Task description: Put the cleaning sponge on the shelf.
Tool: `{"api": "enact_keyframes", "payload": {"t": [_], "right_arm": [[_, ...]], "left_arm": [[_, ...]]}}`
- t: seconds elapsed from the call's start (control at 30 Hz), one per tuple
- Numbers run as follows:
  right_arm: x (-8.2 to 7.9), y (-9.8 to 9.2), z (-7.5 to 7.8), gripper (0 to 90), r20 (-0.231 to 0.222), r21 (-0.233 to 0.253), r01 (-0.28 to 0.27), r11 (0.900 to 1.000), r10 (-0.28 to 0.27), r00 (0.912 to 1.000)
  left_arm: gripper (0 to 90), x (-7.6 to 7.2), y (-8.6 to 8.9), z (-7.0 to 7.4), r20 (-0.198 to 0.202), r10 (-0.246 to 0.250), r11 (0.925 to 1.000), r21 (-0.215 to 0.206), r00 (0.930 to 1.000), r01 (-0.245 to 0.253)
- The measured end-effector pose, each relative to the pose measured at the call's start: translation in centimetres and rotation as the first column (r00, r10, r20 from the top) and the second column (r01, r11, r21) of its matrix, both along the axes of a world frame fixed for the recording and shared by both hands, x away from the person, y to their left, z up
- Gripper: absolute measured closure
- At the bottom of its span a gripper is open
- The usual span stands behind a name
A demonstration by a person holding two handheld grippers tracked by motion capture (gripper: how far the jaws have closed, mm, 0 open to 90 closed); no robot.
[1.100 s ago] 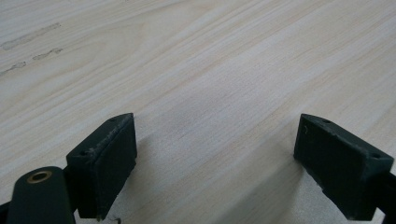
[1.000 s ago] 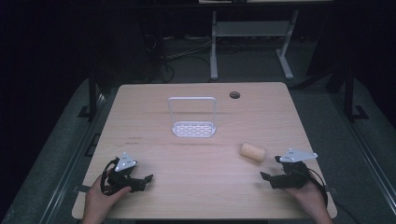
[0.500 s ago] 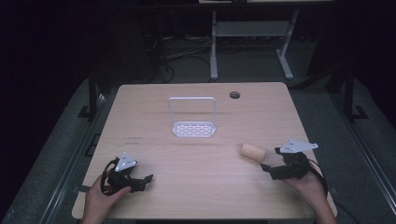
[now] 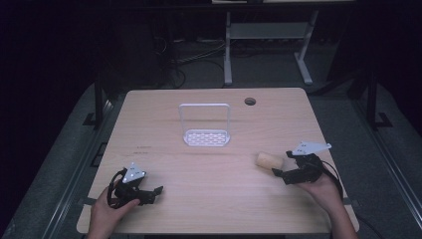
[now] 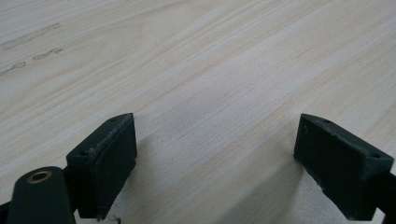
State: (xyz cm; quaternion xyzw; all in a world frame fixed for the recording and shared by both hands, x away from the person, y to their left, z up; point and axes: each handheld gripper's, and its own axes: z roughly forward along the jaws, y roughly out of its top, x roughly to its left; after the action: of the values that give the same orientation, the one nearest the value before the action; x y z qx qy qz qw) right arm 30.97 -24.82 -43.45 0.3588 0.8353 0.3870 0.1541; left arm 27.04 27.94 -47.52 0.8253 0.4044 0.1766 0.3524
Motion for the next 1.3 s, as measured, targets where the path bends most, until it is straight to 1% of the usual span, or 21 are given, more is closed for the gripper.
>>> {"api": "enact_keyframes", "payload": {"t": [0.17, 0.2, 0.57, 0.8, 0.9, 0.97, 1.0, 1.1, 1.23, 1.3], "right_arm": [[0.5, 0.5, 0.2, 14.0, -0.004, -0.003, -0.011, 1.0, 0.011, 0.9999], [0.7, 0.5, 0.2, 14.0, -0.001, 0.003, -0.018, 1.0, 0.018, 0.9998], [2.7, 1.5, 0.7, 14.0, -0.028, -0.009, -0.063, 0.998, 0.063, 0.9976], [3.6, 2.1, 0.4, 14.0, -0.06, -0.009, -0.095, 0.995, 0.094, 0.9937], [3.9, 2.3, 0.0, 14.0, -0.079, -0.032, -0.108, 0.994, 0.105, 0.9913], [4.0, 2.3, -0.1, 14.0, -0.083, -0.035, -0.111, 0.993, 0.108, 0.9907], [4.1, 2.5, -0.3, 14.0, -0.095, -0.035, -0.115, 0.993, 0.111, 0.9893], [4.2, 2.6, -0.4, 14.0, -0.1, -0.044, -0.121, 0.992, 0.116, 0.9883], [4.5, 2.8, -1.0, 14.6, -0.12, -0.075, -0.143, 0.987, 0.133, 0.9837], [4.5, 2.9, -1.1, 14.9, -0.122, -0.078, -0.146, 0.986, 0.136, 0.9831]], "left_arm": [[12.7, 0.0, 0.0, 0.0, 0.0, 0.0, 1.0, 0.0, 1.0, 0.0], [12.7, 0.0, 0.0, 0.0, 0.0, 0.0, 1.0, 0.0, 1.0, 0.0], [12.7, 0.0, 0.0, 0.0, 0.0, 0.0, 1.0, 0.0, 1.0, 0.0], [12.7, 0.0, 0.0, 0.0, 0.0, 0.0, 1.0, 0.0, 1.0, 0.0], [12.7, 0.0, 0.0, 0.0, 0.0, 0.0, 1.0, 0.0, 1.0, 0.0], [12.7, 0.0, 0.0, 0.0, 0.0, 0.0, 1.0, 0.0, 1.0, 0.0], [12.7, 0.0, 0.0, 0.0, 0.0, 0.0, 1.0, 0.0, 1.0, 0.0], [12.7, 0.0, 0.0, 0.0, 0.0, 0.0, 1.0, 0.001, 1.0, 0.0], [12.7, 0.0, 0.0, 0.0, 0.0, 0.0, 1.0, 0.0, 1.0, 0.0], [12.7, 0.0, 0.0, 0.0, 0.0, 0.0, 1.0, 0.0, 1.0, 0.0]]}}
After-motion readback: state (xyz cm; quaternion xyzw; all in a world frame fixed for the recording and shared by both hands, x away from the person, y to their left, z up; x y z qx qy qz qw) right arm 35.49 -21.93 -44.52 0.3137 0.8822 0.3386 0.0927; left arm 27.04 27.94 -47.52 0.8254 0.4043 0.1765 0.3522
